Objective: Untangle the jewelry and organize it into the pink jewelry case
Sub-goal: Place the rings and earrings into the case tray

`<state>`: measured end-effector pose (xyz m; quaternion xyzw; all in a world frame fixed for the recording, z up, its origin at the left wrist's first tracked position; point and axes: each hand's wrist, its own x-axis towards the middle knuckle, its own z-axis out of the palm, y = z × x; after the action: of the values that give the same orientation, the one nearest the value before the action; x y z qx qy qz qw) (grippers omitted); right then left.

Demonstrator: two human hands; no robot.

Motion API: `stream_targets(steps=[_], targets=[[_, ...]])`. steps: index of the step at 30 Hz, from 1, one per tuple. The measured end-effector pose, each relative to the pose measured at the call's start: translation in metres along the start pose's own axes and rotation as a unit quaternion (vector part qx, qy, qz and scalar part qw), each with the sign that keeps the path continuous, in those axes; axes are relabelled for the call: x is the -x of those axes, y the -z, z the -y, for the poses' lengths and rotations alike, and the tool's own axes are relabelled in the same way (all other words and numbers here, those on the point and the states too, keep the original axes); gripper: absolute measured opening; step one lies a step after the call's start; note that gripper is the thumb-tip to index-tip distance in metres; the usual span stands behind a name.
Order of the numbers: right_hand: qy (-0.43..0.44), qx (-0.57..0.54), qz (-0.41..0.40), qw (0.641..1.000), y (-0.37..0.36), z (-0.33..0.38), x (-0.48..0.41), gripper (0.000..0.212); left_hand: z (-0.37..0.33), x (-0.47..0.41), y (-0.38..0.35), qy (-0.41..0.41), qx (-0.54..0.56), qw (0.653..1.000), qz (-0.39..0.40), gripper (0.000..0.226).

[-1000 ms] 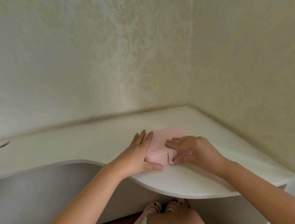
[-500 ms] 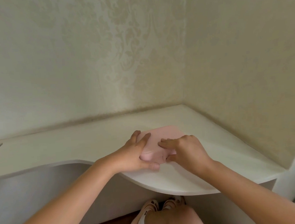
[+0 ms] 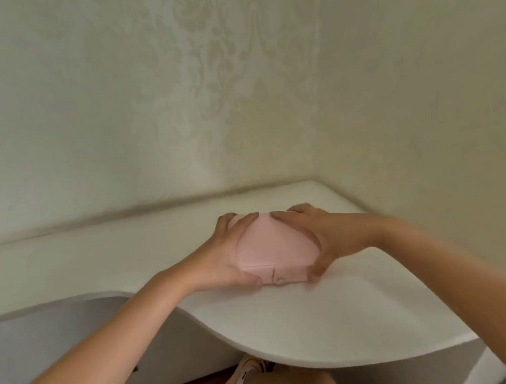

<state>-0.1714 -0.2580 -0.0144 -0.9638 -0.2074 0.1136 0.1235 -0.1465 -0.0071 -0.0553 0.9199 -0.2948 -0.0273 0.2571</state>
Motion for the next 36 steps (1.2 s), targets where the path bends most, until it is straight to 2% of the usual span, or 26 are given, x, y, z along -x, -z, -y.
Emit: stream_targets(steps=[4, 7, 11, 15, 18, 21, 25, 30, 36], targets=[[0.000, -0.045, -0.066, 0.997, 0.015, -0.010, -0.013, 0.104, 0.007, -0.028, 0.012, 0.007, 0.093, 0.994, -0.056, 0.119], [-0.051, -0.121, -0.136, 0.982, 0.030, -0.026, -0.027, 0.104, 0.021, -0.054, 0.014, 0.091, 0.127, 0.986, -0.061, 0.117], [-0.170, -0.157, -0.216, 0.948, 0.043, -0.050, -0.059, 0.097, 0.050, -0.071, -0.002, 0.186, 0.126, 0.974, -0.034, 0.094], [-0.308, -0.148, -0.275, 0.899, 0.039, -0.075, -0.093, 0.100, 0.068, -0.083, -0.013, 0.198, 0.106, 0.973, -0.049, 0.084], [-0.376, -0.135, -0.302, 0.865, 0.028, -0.084, -0.111, 0.106, 0.076, -0.087, -0.025, 0.192, 0.035, 0.978, -0.068, 0.082], [-0.396, -0.151, -0.339, 0.840, 0.019, -0.082, -0.124, 0.095, 0.082, -0.088, -0.030, 0.179, 0.030, 0.979, -0.096, 0.070], [-0.395, -0.134, -0.393, 0.820, 0.007, -0.079, -0.141, 0.091, 0.081, -0.087, -0.029, 0.167, 0.024, 0.980, -0.109, 0.061], [-0.402, -0.102, -0.395, 0.820, -0.001, -0.076, -0.150, 0.082, 0.078, -0.085, -0.028, 0.153, 0.018, 0.981, -0.118, 0.054], [-0.414, -0.085, -0.369, 0.828, -0.002, -0.081, -0.154, 0.083, 0.081, -0.087, -0.029, 0.151, 0.029, 0.980, -0.122, 0.044]])
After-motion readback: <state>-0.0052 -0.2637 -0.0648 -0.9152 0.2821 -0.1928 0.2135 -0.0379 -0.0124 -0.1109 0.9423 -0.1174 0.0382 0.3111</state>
